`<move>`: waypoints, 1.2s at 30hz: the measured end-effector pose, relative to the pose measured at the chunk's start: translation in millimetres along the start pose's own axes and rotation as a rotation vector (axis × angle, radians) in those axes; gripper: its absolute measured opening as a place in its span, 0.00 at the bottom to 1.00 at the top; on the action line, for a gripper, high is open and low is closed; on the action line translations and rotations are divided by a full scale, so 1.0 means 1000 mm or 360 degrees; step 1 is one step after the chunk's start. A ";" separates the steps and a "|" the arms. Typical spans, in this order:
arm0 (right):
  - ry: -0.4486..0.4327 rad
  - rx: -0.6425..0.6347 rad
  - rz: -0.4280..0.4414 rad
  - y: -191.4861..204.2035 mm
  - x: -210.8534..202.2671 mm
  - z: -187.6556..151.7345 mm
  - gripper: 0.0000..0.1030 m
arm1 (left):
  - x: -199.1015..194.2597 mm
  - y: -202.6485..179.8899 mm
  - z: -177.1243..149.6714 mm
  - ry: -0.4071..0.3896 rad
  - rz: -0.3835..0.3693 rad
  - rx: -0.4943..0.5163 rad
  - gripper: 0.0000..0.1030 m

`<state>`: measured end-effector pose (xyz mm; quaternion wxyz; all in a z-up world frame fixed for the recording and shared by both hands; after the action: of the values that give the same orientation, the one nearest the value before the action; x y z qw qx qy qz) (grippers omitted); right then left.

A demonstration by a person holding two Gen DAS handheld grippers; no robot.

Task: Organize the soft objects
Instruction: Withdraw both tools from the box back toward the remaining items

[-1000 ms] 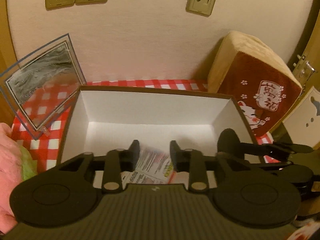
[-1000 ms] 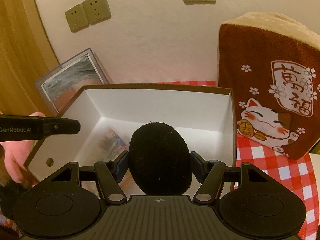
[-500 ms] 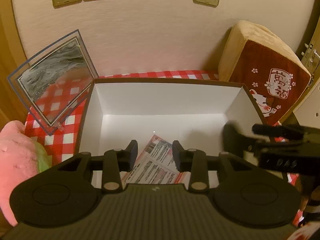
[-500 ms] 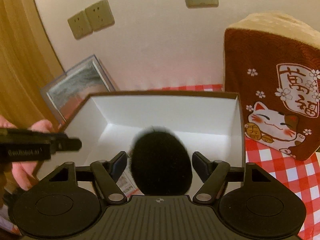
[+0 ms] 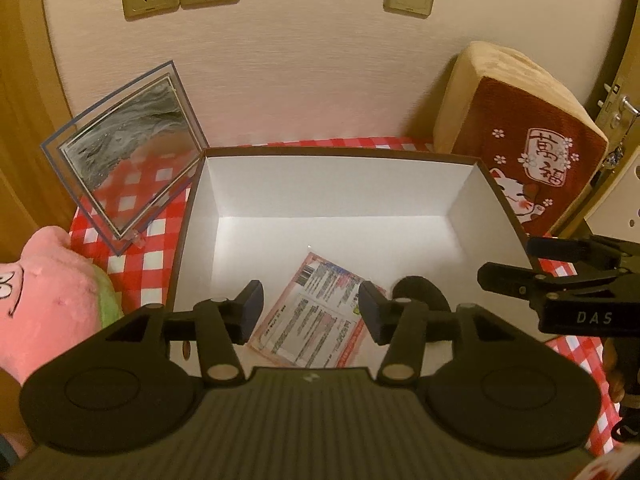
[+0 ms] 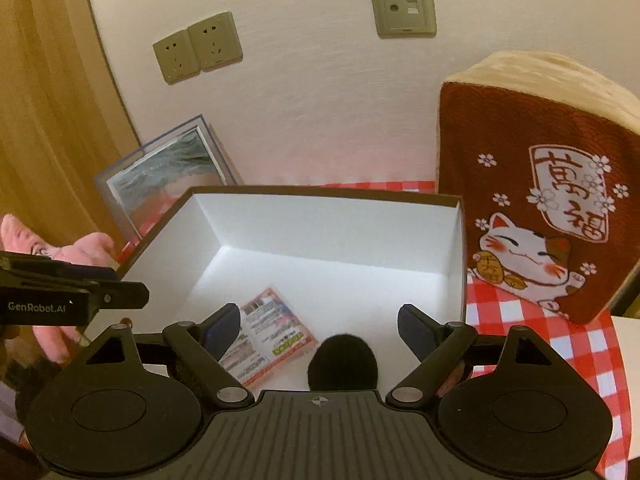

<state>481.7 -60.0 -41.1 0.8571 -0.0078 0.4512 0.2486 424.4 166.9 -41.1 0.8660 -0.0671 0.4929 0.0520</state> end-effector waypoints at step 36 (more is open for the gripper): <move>-0.0144 -0.0003 0.0030 0.000 -0.147 -0.140 0.83 | -0.122 -0.008 -0.158 -0.0077 0.0128 -0.0144 0.59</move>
<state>304.8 -154.4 -9.8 0.8741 0.0071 0.4119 0.2572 230.0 129.9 -15.5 0.8709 -0.0852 0.4711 0.1105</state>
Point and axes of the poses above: each gripper's, at about its wrist camera, not at the fingertips, and x roughly the way its jaws point, y to its left, z to its top, the point moved 3 cm from there along x, roughly the way its jaws point, and after that the axes turned 10 degrees about y, right-handed, at the moved point
